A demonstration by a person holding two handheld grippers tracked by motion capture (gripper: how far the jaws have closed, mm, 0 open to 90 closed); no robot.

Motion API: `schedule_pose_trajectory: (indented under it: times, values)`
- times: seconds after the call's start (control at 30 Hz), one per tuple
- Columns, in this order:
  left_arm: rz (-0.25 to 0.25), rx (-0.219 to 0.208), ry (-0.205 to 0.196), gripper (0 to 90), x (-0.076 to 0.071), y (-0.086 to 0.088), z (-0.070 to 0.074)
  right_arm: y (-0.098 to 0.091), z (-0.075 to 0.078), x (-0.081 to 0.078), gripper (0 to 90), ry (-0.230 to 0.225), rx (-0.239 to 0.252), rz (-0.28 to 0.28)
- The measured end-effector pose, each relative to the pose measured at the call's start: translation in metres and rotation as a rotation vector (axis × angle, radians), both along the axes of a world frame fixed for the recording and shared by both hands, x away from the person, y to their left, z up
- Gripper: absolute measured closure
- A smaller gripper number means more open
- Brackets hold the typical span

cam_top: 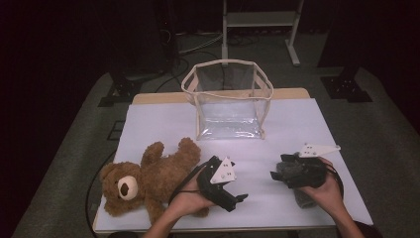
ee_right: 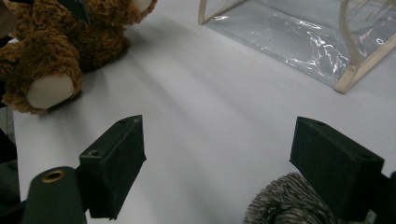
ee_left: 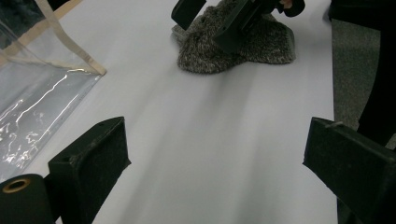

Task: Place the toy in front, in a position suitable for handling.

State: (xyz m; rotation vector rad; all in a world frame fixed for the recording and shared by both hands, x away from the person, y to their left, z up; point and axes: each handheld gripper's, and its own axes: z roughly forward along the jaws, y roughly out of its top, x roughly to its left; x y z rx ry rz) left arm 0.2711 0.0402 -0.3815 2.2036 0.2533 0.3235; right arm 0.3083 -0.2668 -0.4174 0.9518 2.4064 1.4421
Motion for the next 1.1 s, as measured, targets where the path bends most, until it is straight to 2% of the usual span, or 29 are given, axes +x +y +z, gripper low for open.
schedule_pose_trajectory:
  times: [0.27,0.47,0.63,0.8,0.9,1.03,1.1]
  values:
    - [-0.016,0.023,0.012,5.9,0.001,0.0,-0.004,-0.003,-0.001,0.001,16.5,0.008,0.009,-0.003]
    - [-0.042,0.023,0.009,5.9,0.0,0.004,0.0,-0.001,-0.002,0.0,16.5,0.012,0.006,0.002]
    - [-0.046,0.007,0.008,5.9,0.0,0.008,0.004,-0.001,0.0,-0.001,16.5,0.009,0.008,0.003]
    - [-0.056,0.021,-0.012,5.9,0.0,0.015,0.009,0.0,0.0,0.0,16.5,0.009,0.008,0.005]
    - [-0.061,0.02,-0.01,5.9,0.0,0.018,0.011,0.0,0.0,-0.001,16.5,0.012,0.006,0.006]
    - [-0.072,0.045,-0.03,5.9,0.0,0.023,0.015,0.001,0.0,-0.001,16.5,0.01,0.008,0.006]
    - [-0.076,0.042,-0.039,5.9,-0.001,0.025,0.018,0.003,0.001,-0.002,16.5,0.015,0.01,0.006]
